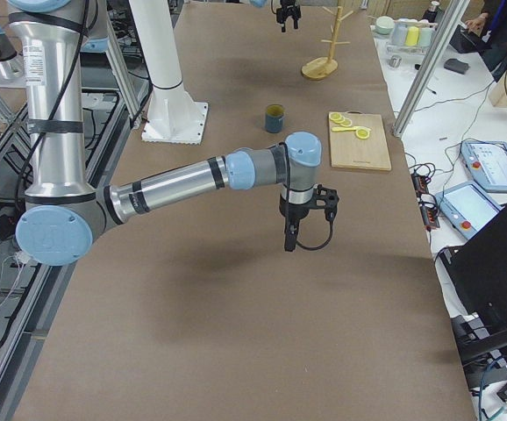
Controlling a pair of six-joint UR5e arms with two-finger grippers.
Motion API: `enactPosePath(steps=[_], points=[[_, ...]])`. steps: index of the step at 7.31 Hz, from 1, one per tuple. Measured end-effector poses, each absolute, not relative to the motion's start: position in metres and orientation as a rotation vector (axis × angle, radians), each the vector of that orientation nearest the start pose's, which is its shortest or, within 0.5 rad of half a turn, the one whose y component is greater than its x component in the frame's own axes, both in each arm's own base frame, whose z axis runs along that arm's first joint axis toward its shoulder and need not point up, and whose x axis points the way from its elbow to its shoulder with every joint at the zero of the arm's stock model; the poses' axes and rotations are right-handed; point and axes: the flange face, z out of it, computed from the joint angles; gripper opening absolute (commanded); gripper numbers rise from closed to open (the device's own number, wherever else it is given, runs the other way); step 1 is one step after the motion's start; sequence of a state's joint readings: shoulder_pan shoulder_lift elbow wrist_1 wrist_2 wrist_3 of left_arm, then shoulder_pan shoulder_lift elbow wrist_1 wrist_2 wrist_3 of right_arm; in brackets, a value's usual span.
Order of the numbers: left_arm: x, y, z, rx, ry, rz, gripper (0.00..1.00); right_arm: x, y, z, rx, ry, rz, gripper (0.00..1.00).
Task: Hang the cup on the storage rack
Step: 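Reach the left gripper toward the mug handle while the right arm retracts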
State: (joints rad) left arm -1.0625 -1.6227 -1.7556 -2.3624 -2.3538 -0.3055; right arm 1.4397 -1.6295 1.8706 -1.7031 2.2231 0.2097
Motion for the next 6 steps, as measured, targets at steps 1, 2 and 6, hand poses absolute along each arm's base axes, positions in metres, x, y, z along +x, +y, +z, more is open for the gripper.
enactPosePath(steps=[1, 2, 6], points=[[0.215, -0.486, 0.439, 0.629, 1.044, 0.598, 0.98, 0.034, -0.450, 0.588, -0.005, -0.672, 0.009, 1.00], [0.237, -0.490, 0.428, 0.646, 1.041, 0.613, 0.98, 0.053, -0.428, 0.611, -0.007, -0.678, -0.011, 1.00], [0.384, -0.472, 0.359, 0.766, 1.074, 0.478, 0.97, 0.087, -0.386, 0.644, -0.015, -0.690, -0.008, 1.00]])
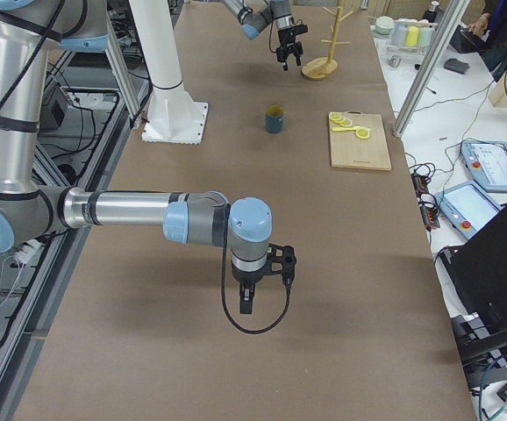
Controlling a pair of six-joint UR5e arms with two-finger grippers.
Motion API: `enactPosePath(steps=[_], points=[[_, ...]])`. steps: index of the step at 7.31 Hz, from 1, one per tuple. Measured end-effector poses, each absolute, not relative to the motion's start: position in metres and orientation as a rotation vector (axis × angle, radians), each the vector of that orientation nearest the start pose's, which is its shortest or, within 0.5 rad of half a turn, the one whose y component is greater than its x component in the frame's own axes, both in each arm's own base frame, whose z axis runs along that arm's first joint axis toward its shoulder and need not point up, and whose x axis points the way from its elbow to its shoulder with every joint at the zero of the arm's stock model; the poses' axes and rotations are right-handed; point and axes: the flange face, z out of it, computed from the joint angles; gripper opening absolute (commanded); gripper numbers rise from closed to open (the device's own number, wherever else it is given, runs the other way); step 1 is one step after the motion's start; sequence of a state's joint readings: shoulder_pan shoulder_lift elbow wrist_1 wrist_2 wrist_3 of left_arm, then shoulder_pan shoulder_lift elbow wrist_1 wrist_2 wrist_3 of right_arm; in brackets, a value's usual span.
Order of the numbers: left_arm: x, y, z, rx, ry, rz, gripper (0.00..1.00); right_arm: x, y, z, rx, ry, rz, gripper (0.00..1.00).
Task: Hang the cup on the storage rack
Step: 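Reach the left gripper toward the mug handle while the right arm retracts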
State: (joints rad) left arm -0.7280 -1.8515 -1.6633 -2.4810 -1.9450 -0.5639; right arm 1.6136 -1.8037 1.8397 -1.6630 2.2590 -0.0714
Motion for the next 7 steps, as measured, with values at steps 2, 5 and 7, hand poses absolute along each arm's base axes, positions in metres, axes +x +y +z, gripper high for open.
enactPosePath(steps=[2, 5, 7], points=[[0.451, -0.457, 0.339, 0.805, 1.070, 0.427, 0.97, 0.088, -0.385, 0.645, -0.014, -0.691, -0.004, 1.00], [0.509, -0.414, 0.330, 0.843, 1.089, 0.407, 0.93, 0.088, -0.387, 0.643, -0.011, -0.692, -0.001, 1.00], [0.540, -0.391, 0.323, 0.855, 1.101, 0.402, 0.86, 0.088, -0.388, 0.642, -0.009, -0.691, -0.001, 1.00]])
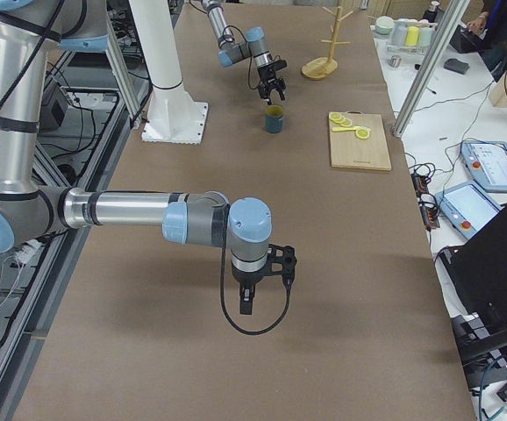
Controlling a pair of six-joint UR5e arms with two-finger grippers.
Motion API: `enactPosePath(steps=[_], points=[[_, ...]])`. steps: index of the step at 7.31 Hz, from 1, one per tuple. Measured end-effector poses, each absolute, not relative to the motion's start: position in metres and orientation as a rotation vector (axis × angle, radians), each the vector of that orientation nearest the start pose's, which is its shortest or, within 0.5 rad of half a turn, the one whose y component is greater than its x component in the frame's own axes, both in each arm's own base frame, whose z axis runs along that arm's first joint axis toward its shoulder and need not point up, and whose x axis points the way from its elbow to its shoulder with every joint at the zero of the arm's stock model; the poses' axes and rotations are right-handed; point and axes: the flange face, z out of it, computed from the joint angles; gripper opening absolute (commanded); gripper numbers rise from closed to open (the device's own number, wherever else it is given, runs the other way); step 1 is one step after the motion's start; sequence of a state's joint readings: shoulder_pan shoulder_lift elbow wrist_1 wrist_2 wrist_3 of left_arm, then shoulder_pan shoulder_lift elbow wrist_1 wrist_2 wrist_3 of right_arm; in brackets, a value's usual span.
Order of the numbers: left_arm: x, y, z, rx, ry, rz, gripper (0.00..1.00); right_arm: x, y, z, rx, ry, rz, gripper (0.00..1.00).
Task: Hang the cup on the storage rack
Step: 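Reach the left gripper toward the mug handle while the right arm retracts, then close the left gripper on the teal mug's handle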
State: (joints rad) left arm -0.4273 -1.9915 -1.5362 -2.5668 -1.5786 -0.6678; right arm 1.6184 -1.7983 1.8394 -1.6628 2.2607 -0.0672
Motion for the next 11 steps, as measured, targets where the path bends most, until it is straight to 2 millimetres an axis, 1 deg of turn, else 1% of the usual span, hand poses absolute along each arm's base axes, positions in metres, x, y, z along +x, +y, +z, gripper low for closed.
enactPosePath(steps=[1, 2, 4, 5, 7, 8, 11], points=[[0.551, -0.390, 0.322, 0.851, 1.101, 0.398, 0.82, 0.088, -0.388, 0.642, -0.009, -0.692, -0.001, 1.00], [0.560, -0.390, 0.321, 0.844, 1.099, 0.394, 0.73, 0.088, -0.389, 0.642, -0.008, -0.692, -0.001, 1.00], [0.572, -0.394, 0.315, 0.841, 1.100, 0.390, 0.59, 0.088, -0.389, 0.641, -0.007, -0.692, -0.001, 1.00], [0.575, -0.395, 0.312, 0.841, 1.102, 0.390, 0.58, 0.088, -0.389, 0.641, -0.007, -0.692, -0.001, 1.00], [0.576, -0.396, 0.309, 0.845, 1.107, 0.388, 0.52, 0.088, -0.390, 0.641, -0.006, -0.692, -0.001, 1.00], [0.575, -0.397, 0.307, 0.850, 1.111, 0.385, 0.51, 0.088, -0.390, 0.641, -0.006, -0.692, -0.001, 1.00], [0.571, -0.406, 0.301, 0.866, 1.116, 0.372, 0.51, 0.088, -0.390, 0.641, -0.006, -0.692, -0.001, 1.00]])
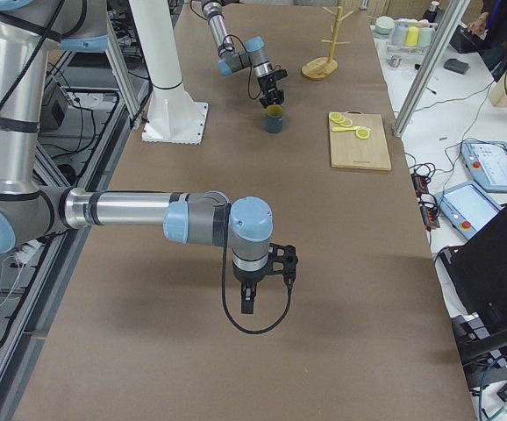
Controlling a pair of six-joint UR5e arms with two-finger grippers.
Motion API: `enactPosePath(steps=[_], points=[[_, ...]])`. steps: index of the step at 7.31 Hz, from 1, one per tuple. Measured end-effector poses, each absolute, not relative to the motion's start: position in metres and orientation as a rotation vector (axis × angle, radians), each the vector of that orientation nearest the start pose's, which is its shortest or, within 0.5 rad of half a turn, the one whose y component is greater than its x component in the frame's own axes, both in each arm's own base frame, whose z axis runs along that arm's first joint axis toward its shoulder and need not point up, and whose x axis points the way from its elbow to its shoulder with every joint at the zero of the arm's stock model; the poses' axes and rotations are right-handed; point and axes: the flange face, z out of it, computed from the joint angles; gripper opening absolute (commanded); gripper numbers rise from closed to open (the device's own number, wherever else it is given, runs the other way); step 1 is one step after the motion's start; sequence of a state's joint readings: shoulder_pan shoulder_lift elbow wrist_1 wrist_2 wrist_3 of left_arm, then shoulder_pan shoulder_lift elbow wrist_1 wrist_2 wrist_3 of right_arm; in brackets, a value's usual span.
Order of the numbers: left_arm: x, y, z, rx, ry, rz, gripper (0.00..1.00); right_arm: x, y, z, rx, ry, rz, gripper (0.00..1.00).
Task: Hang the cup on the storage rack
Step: 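Close the left gripper on the teal mug's handle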
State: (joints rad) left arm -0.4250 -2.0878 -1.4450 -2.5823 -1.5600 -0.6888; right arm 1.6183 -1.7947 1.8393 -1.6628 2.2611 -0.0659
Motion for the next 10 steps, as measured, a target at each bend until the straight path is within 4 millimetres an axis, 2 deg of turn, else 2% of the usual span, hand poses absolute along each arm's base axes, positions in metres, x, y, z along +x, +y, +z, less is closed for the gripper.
enactPosePath(steps=[5, 6, 9, 10], points=[[0.5667, -0.4132, 0.2949, 0.887, 1.132, 0.357, 0.43, 0.0885, -0.3902, 0.6402, -0.005, -0.692, -0.002, 1.00], [0.5669, -0.4132, 0.2946, 0.886, 1.143, 0.347, 0.37, 0.0885, -0.3903, 0.6402, -0.005, -0.692, -0.002, 1.00], [0.5701, -0.4133, 0.3027, 0.874, 1.165, 0.325, 0.07, 0.0885, -0.3901, 0.6405, -0.005, -0.692, -0.002, 1.00], [0.5702, -0.4134, 0.3039, 0.873, 1.165, 0.324, 0.01, 0.0885, -0.3900, 0.6406, -0.006, -0.692, -0.002, 1.00]])
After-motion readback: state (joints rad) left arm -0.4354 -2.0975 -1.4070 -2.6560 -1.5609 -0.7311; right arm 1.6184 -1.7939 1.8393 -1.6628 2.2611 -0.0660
